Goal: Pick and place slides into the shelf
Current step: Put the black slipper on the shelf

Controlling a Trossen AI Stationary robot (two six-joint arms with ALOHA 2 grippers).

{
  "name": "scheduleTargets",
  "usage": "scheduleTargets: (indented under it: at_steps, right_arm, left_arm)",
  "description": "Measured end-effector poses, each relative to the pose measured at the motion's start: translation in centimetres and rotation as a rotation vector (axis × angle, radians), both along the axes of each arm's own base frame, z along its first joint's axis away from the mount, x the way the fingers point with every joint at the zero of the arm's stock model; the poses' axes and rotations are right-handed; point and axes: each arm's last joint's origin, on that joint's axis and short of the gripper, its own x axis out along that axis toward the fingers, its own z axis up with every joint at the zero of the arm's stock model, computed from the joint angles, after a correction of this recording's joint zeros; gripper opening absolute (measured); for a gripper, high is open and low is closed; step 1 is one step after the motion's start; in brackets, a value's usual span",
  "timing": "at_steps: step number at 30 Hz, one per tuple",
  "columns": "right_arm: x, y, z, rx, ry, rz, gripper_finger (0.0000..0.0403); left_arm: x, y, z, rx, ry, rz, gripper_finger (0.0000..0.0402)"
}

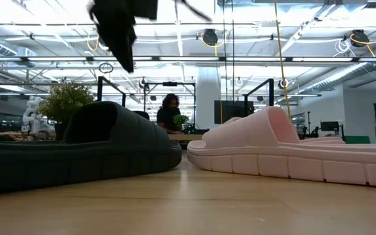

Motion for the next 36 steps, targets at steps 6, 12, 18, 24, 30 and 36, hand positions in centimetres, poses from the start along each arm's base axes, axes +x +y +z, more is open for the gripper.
scheduleTargets:
  at_steps: [6, 12, 18, 24, 30, 36]
  right_arm:
    - [0.0, 0.0, 0.0, 0.000, 0.000, 0.000, 0.0146]
    - [0.0, 0.0, 0.0, 0.005, -0.006, 0.005, 0.0146]
    - [0.0, 0.0, 0.0, 0.038, -0.036, 0.022, 0.0146]
    - [0.0, 0.0, 0.0, 0.040, -0.039, 0.023, 0.0146]
    - [0.0, 0.1, 0.0, 0.040, -0.035, 0.025, 0.0146]
    - [0.1, 0.1, -0.2, 0.044, -0.016, 0.028, 0.0146]
  left_arm:
    - [-1.0, -8.1, 0.0, -0.056, -0.022, -0.247, 0.0177]
    - [-0.8, -15.0, -2.4, 0.024, -0.060, -0.499, 0.0157]
    - [0.2, -17.5, -6.5, 0.101, 0.028, -0.544, 0.0152]
    - [1.4, -17.8, -10.0, 0.142, 0.112, -0.533, 0.0152]
    - [2.0, -17.7, -10.7, 0.204, 0.100, -0.528, 0.0152]
    - [2.3, -17.3, -10.5, 0.291, 0.059, -0.478, 0.0152]
